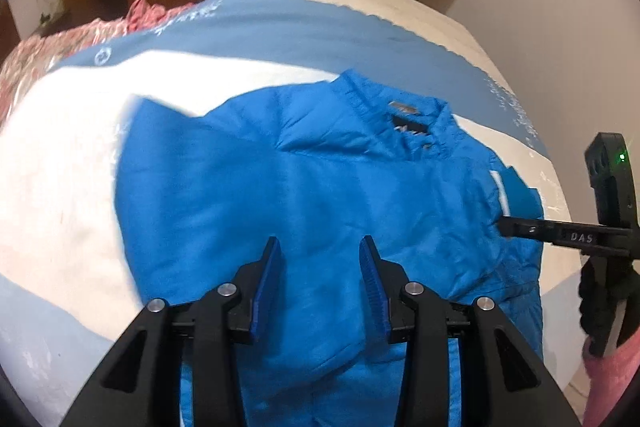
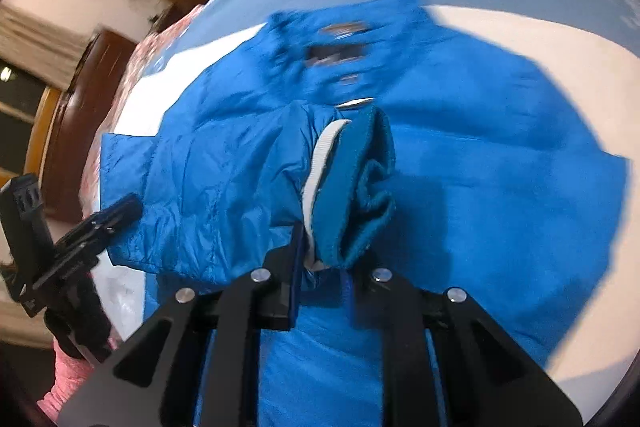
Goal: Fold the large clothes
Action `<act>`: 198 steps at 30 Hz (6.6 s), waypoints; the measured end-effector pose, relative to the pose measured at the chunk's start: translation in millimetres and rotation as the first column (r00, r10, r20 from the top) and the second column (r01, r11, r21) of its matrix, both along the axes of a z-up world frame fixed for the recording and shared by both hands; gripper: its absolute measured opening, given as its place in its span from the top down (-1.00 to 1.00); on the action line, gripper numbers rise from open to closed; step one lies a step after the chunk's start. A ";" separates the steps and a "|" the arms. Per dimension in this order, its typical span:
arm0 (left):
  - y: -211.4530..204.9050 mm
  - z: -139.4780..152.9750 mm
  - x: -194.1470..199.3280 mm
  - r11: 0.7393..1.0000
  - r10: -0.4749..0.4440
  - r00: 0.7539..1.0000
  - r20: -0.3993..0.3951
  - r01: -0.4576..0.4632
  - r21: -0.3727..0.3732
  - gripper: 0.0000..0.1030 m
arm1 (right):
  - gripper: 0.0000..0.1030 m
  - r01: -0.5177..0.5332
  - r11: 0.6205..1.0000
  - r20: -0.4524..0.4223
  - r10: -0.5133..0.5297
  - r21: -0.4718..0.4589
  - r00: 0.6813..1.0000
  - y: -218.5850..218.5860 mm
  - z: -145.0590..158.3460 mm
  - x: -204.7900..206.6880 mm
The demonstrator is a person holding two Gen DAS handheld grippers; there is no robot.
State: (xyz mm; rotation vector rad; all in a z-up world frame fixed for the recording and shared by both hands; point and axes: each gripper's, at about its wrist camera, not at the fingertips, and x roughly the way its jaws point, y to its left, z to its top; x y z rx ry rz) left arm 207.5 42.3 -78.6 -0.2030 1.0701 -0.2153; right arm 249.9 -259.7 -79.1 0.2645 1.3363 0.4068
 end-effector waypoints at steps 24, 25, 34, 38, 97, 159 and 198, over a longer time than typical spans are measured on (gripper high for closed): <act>-17.6 -40.2 27.6 0.996 -0.031 0.995 -0.094 0.038 0.076 0.20 | 0.37 0.192 0.978 -0.059 -0.197 -0.079 0.979 -99.2 -21.8 -39.0; -15.5 -33.7 27.7 0.996 -0.023 0.997 -0.080 0.029 0.079 0.19 | 0.36 0.205 0.971 -0.006 -0.207 -0.122 0.978 -102.1 -5.3 -41.7; -35.3 -19.7 51.6 0.991 -0.041 0.999 -0.030 0.045 0.128 0.17 | 0.32 0.112 0.984 0.116 -0.096 -0.139 0.989 -57.1 27.7 -5.4; -36.5 -31.1 65.4 0.986 -0.028 0.999 -0.041 0.034 0.164 0.17 | 0.32 0.102 0.983 0.079 -0.090 -0.153 0.993 -43.7 0.2 10.0; 87.2 -60.4 -256.3 0.987 0.161 0.939 -0.304 -0.148 0.065 -0.47 | -0.36 0.146 0.987 -0.134 -0.135 0.072 0.982 -106.1 -35.6 -321.5; 85.3 64.3 -82.3 0.896 0.028 1.000 -0.010 -0.030 -0.442 0.74 | 0.83 0.092 0.917 0.038 -0.116 0.388 0.993 -141.6 83.9 -155.3; 62.4 -43.1 152.0 0.949 0.038 0.980 -0.197 -0.097 -0.301 0.50 | 0.35 0.209 0.916 -0.207 -0.144 0.342 0.968 -167.0 -25.5 42.9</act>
